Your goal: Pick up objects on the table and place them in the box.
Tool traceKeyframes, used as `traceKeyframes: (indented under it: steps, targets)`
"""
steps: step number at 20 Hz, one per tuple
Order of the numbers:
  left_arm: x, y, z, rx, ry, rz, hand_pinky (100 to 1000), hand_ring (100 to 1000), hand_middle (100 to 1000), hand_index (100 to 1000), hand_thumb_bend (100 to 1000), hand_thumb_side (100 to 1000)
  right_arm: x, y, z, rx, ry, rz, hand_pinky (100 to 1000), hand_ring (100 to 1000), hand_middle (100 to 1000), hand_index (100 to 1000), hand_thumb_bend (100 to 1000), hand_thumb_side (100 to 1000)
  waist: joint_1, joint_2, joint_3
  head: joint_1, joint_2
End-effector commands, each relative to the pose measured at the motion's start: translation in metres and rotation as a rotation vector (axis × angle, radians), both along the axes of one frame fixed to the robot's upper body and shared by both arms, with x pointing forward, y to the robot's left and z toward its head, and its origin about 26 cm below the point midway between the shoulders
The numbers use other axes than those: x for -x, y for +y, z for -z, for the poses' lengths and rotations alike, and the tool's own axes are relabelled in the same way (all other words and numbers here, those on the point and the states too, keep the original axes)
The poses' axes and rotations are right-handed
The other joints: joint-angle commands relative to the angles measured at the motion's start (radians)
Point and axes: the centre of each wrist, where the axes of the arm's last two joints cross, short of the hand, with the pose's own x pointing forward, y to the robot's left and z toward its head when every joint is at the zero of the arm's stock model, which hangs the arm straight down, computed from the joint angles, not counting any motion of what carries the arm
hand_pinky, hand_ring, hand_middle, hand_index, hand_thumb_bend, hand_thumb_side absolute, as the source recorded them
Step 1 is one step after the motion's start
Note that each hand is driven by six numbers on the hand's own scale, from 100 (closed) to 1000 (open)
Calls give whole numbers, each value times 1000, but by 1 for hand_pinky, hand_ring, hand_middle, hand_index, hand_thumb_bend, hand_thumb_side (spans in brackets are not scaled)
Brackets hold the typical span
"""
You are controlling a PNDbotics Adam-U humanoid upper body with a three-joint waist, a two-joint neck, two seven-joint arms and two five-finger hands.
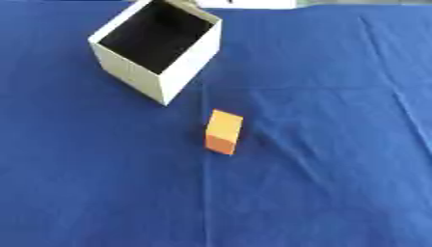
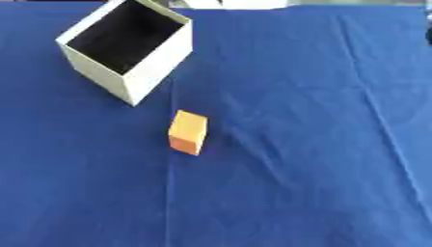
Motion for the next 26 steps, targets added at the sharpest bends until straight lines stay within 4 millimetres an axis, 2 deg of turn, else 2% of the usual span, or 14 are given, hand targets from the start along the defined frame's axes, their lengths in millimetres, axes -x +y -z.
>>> traceKeyframes:
  steps: [1,8,15,16,19,26]
  targets:
    - [3,2,-3,1,-9,-13,499,541,624,711,232,709,5,-1,-5,4,-16,5,800,734,661,773,100,844,2,-19,-1,1,12]
    - [3,2,-1,7,0,-16,499,542,625,711,231,709,5,-2,2,-6,16,7,800,734,660,774,100,850,2,-18,0,2,12]
    - [3,3,-2,-3,-1,-15,500,542,625,712,231,709,6,-2,-7,89,30,40,805,739,665,777,100,849,0,-21,2,4,14]
    - [3,3,-2,-6,0,-14,500,542,625,712,230,710,6,-2,-7,95,29,40,825,772,712,795,100,885,-2,-23,1,3,15]
    - [4,5,-3,-47,9,-15,500,542,625,712,229,710,5,7,-19,212,-3,23,839,802,754,814,100,926,-27,-33,1,8,20]
    - [4,5,-4,-69,16,-7,500,541,626,712,227,712,8,27,-37,555,-16,63,856,843,797,825,100,935,-36,-35,5,-1,22]
